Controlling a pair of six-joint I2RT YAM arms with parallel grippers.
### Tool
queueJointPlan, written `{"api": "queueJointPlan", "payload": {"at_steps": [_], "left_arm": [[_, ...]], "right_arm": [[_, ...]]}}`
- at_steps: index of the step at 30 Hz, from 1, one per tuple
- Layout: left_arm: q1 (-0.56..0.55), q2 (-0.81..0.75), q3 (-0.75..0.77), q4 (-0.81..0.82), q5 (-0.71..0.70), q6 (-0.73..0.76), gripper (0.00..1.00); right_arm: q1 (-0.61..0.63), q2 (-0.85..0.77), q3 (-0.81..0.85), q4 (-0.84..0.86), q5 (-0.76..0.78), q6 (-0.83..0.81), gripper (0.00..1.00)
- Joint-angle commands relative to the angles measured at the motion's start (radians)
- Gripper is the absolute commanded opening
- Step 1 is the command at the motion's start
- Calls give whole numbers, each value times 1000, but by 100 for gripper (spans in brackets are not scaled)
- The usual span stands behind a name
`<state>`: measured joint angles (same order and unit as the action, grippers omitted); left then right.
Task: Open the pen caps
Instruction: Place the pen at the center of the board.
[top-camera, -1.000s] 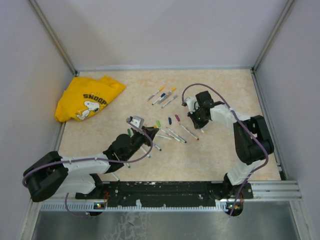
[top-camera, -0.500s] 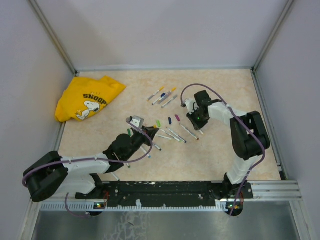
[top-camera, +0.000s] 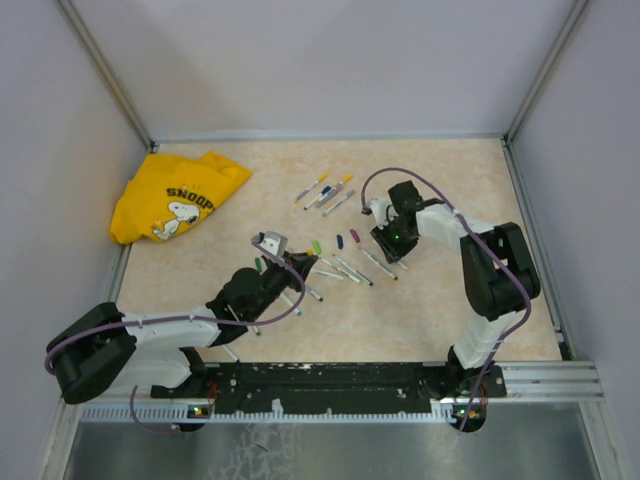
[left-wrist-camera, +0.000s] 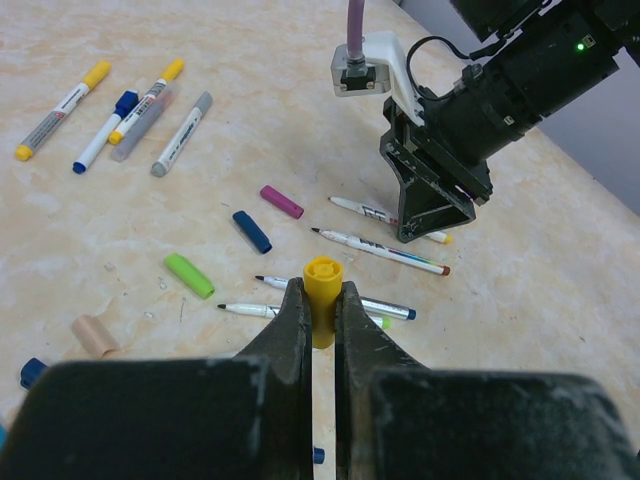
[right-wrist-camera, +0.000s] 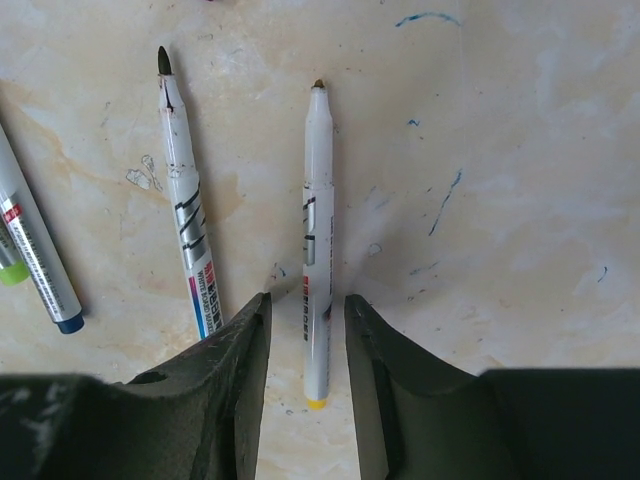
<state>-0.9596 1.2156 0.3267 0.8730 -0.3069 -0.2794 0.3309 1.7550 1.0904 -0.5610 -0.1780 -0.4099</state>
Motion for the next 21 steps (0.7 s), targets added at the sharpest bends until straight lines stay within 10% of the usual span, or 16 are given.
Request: {"api": "queueJointPlan", "payload": {"at_steps": [1,21], "left_arm": [[-4,-13,-4,37,-9,8,0],[-5,-5,2,37,-12,10,0]], "right_arm": [[-5,-52,29,2,14,-9,36],[-6,-166,4,40,-16,-20,41]]}}
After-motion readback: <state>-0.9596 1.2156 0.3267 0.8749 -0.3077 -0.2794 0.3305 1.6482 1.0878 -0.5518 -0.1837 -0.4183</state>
